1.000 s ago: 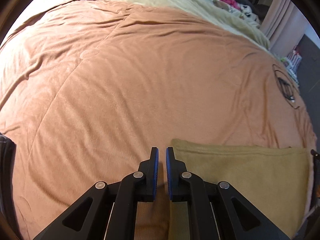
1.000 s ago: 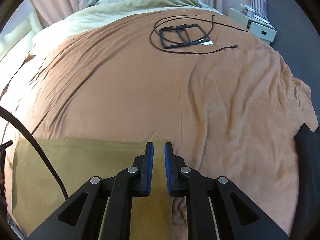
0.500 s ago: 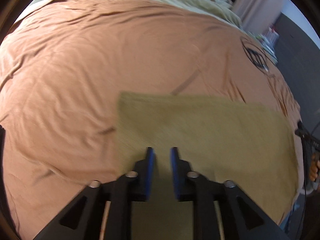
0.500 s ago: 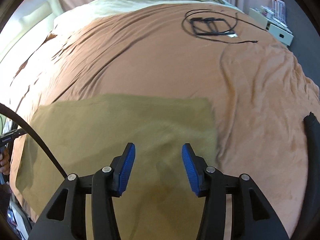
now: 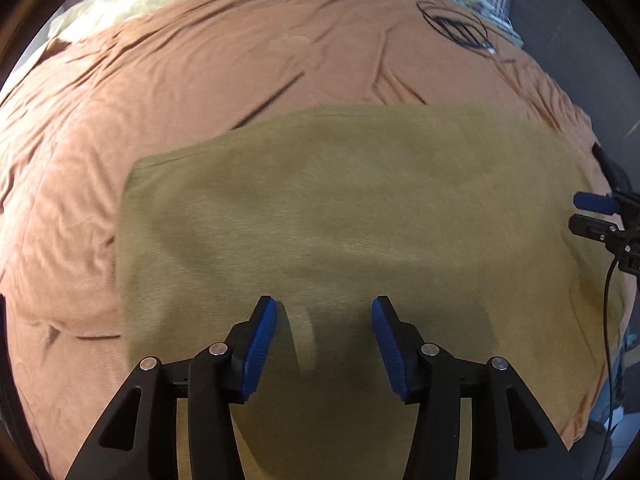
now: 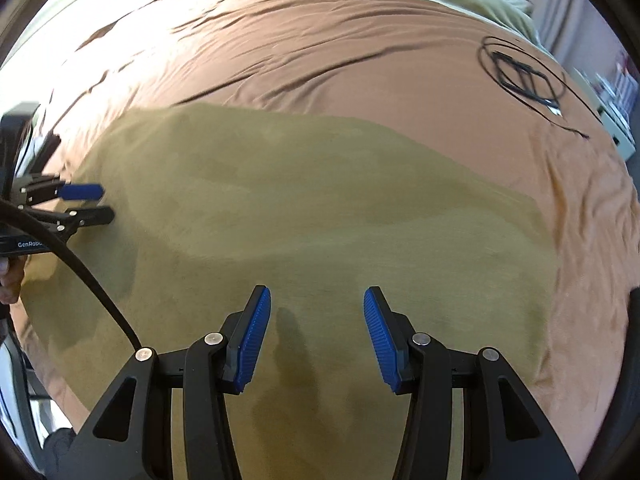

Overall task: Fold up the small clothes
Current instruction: 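Open both grippers and smooth the folded olive shirt flat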

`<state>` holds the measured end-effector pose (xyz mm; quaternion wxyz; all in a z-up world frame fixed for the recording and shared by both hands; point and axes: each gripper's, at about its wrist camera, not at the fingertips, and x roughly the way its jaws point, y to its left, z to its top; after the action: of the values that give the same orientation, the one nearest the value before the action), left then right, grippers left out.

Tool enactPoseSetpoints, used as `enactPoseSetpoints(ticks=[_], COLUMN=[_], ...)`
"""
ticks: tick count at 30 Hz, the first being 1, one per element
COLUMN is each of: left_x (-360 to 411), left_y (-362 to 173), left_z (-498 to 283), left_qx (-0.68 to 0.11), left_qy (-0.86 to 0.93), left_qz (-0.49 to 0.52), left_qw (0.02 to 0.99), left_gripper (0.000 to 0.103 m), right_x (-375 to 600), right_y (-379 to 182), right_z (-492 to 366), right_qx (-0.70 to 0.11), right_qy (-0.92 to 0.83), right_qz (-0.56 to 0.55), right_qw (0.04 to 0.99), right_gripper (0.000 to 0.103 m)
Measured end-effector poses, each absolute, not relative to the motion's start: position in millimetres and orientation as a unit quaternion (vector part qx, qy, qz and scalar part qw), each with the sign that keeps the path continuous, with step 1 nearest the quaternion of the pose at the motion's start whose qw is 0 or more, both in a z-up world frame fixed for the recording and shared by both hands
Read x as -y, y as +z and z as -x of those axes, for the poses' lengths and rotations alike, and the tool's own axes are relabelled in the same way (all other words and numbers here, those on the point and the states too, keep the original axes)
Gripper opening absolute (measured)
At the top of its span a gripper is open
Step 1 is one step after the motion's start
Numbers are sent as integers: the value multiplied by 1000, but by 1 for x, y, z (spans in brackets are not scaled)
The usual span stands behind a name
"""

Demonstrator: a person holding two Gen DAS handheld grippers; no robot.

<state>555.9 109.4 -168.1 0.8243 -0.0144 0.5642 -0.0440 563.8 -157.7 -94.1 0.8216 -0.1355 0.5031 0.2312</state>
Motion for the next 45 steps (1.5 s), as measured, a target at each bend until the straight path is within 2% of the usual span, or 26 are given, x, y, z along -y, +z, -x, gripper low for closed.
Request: enactPoseSetpoints(ticks=[14, 31, 45], left_x=[-95, -111, -111], left_y=[-183, -186, -175], left_z=[-597, -653, -598], left_qx=[-554, -535, -555], left_qy=[-8, 54, 22], left_qz=[2, 65, 67], left_qw=[832, 841, 829], left_gripper=[56, 56, 56], right_x=[123, 118, 129], right_y=[-128, -141, -125], right_z=[-610, -689, -647], right_qx=[-509, -519, -545], right_qy=[195, 142, 194], right_qz=[137, 76, 71], right_qw=[827, 839, 813], right_gripper=[46, 46, 46])
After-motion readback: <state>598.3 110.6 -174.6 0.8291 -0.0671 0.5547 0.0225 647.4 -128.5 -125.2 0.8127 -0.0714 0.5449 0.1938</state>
